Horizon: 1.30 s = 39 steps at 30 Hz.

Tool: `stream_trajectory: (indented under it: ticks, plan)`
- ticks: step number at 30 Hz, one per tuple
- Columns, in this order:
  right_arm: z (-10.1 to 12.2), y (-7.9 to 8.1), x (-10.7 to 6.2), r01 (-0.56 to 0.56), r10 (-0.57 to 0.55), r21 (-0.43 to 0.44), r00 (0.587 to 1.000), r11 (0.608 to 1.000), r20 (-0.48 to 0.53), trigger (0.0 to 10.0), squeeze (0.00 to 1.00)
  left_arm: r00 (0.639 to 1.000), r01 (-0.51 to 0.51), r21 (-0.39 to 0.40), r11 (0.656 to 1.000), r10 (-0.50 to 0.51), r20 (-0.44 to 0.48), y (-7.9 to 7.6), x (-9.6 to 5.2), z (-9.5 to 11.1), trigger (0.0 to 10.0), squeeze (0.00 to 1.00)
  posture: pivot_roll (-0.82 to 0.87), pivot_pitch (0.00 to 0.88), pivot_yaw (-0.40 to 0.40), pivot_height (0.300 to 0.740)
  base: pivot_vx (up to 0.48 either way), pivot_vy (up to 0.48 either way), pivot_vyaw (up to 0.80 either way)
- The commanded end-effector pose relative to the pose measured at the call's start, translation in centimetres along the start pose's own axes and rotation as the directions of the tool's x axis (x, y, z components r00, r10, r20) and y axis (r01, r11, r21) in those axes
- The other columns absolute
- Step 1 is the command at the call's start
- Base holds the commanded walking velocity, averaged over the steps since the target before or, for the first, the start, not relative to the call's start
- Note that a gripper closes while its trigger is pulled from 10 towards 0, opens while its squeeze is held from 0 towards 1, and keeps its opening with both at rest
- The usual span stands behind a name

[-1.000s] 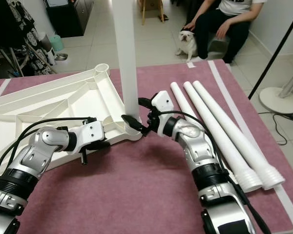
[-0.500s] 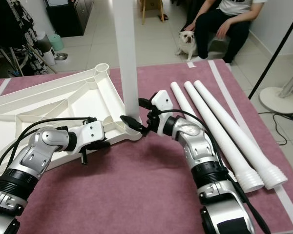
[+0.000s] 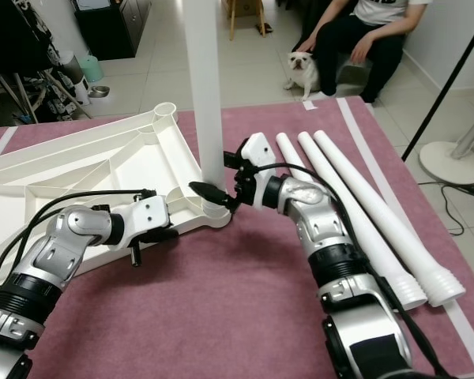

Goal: Building children table

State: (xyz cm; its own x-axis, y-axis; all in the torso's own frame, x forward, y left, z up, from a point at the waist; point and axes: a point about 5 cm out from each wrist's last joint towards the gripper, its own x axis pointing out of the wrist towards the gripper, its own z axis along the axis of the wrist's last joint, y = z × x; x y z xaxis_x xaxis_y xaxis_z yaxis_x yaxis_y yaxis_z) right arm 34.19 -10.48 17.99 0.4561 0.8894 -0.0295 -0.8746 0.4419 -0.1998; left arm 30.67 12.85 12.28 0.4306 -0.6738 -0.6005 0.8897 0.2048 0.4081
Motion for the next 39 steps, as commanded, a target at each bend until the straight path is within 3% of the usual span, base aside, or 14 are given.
stream_trajectory:
  ticks: [1,12,13,15,24,30,31,33,39]
  plan:
    - [-0.1,0.1,0.5,-0.031,0.031,-0.005,0.999,1.0,-0.035,10.0,0.0,0.993,-0.101,0.011,0.995,0.101,-0.061,0.2,-0.1,-1.0,10.0,0.0,0.08,0.0,0.1,0.74,0.0,0.0,0.0]
    - [-0.2,0.1,0.9,-0.089,0.086,-0.033,0.993,0.995,-0.081,10.0,0.0,0.993,-0.101,0.008,0.995,0.101,-0.056,0.1,0.1,-0.9,10.0,0.0,0.08,0.0,0.095,0.74,0.0,0.0,0.0]
    - [-0.2,0.1,1.1,-0.112,0.109,-0.035,0.99,0.993,-0.087,5.5,0.0,0.993,-0.102,0.006,0.995,0.102,-0.056,0.1,0.1,-0.9,10.0,0.0,0.08,0.0,0.092,0.74,0.0,0.0,0.0]
    - [-0.1,0.0,1.4,-0.131,0.128,-0.036,0.988,0.991,-0.09,0.0,0.0,0.993,-0.104,0.005,0.995,0.104,-0.057,0.1,0.0,-0.9,10.0,0.0,0.08,0.0,0.091,0.74,0.0,0.0,0.0]
    - [-0.4,0.0,1.5,-0.133,0.128,-0.036,0.986,0.991,-0.108,0.0,0.0,0.993,-0.106,0.001,0.994,0.106,-0.059,0.0,0.0,-1.0,10.0,0.0,0.09,0.0,0.087,0.74,0.0,0.0,0.0]
    - [-2.0,-0.3,2.2,0.025,-0.034,-0.051,0.984,0.998,-0.173,0.0,0.0,0.993,-0.105,0.0,0.994,0.105,-0.058,0.0,0.0,-1.0,10.0,0.0,0.08,0.0,0.087,0.74,0.0,0.0,0.0]
    - [-2.3,-0.3,2.3,0.059,-0.066,-0.045,0.982,0.997,-0.177,9.4,0.0,0.993,-0.106,0.0,0.994,0.105,-0.058,0.0,0.0,-1.0,10.0,0.0,0.08,0.0,0.087,0.74,0.0,0.0,0.0]
    - [-2.6,-0.2,2.5,0.106,-0.111,-0.039,0.977,0.994,-0.183,10.0,0.0,0.993,-0.106,0.0,0.994,0.106,-0.059,0.0,0.0,-1.0,10.0,0.0,0.08,0.0,0.087,0.74,0.0,0.0,0.0]
    - [-3.3,0.1,2.7,0.164,-0.166,-0.029,0.967,0.986,-0.194,10.0,0.0,0.993,-0.105,0.0,0.994,0.105,-0.06,-0.1,0.0,-1.0,10.0,0.0,0.08,0.0,0.087,0.74,0.0,0.0,0.0]
